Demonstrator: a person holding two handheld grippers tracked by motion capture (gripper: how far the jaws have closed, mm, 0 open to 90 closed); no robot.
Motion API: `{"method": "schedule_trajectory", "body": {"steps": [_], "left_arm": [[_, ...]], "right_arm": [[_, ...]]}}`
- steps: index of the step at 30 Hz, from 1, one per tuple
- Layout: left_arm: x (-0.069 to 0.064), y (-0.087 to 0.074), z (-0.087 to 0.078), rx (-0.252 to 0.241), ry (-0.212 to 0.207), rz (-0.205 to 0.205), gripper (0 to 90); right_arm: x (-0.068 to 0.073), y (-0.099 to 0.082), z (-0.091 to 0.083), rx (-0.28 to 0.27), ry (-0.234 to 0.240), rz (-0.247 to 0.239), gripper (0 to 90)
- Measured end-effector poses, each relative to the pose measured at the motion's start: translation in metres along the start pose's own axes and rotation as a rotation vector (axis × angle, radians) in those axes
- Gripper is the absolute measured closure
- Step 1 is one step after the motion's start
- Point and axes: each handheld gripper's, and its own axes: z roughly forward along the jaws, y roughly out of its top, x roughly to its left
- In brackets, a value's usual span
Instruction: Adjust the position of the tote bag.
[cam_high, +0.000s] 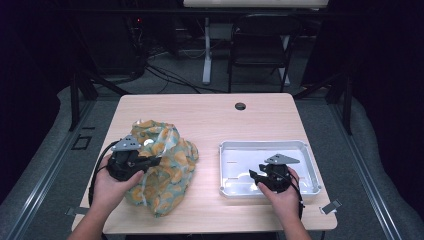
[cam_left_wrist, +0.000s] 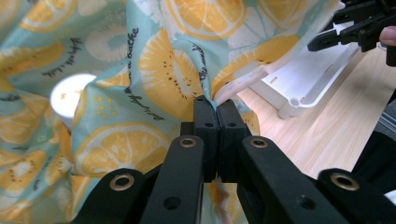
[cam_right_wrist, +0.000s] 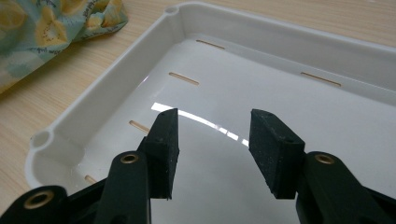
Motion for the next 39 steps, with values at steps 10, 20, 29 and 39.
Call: {"method": "schedule_trajectory", "body": {"steps": [10, 20, 29, 39], "left_arm": [[0.000, -0.017, 0.011, -0.009, -0.027, -0.017, 89.3], [-0.001, -0.039, 0.024, 0.010, -0.065, -0.027, 89.1], [-0.002, -0.042, 0.018, -0.021, -0.066, -0.039, 78.3], [-0.004, -0.033, -0.014, -0.099, -0.054, -0.059, 50.3]], "right_arm": [[0.004, 0.000, 0.001, 0.001, -0.007, -0.020, 53.7], [0.024, 0.017, 0.001, 0.017, 0.045, -0.073, 60.5], [0.033, 0.033, 0.004, 0.014, 0.083, -0.083, 60.5], [0.032, 0.031, 0.007, 0.013, 0.075, -0.077, 59.7]]}}
